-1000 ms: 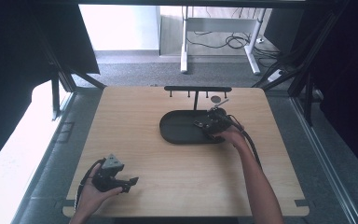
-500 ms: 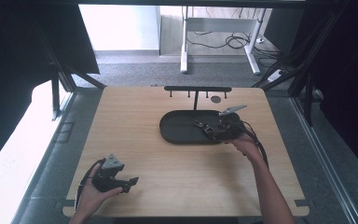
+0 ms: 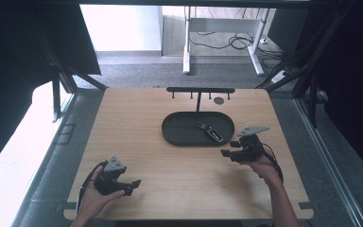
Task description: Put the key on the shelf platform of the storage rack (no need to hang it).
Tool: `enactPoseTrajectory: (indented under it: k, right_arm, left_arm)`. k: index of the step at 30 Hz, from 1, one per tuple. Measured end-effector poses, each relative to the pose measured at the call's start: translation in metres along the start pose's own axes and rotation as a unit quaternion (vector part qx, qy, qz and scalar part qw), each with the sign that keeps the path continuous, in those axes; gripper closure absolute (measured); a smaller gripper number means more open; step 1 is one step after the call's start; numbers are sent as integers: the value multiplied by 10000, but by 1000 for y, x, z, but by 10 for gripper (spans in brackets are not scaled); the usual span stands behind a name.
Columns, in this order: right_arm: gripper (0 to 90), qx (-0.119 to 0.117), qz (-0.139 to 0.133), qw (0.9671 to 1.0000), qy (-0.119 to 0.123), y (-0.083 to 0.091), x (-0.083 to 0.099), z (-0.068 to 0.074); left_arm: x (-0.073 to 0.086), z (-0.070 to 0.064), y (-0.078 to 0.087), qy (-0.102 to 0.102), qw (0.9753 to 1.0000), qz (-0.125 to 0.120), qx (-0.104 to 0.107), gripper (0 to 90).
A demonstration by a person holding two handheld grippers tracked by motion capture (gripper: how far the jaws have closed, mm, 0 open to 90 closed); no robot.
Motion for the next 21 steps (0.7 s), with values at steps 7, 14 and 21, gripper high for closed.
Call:
enactPoseTrajectory:
  k: [7, 14, 21]
  right_arm:
    - [417, -143, -18, 9999, -5, 3, 29, 13]
    - [416, -253, 447, 9987, 65, -14, 58, 21]
    - [379, -137, 328, 9993, 133, -13, 55, 22]
  left_arm:
    - [0, -2, -2, -21, 10000, 34, 11, 220]
    - [0, -4, -2, -49, 10000, 27, 25, 220]
    - [0, -4, -2, -49, 10000, 23, 32, 220]
Point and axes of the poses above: each handheld gripper's, and its own axes: y roughly backward along the jaws, x roughly out of its underside, z roughly to its left, the point moved 7 cm from there along -y, roughly forward along the jaws, and after that the axes turned 4 degrees about -z, right-handed, at the moved point
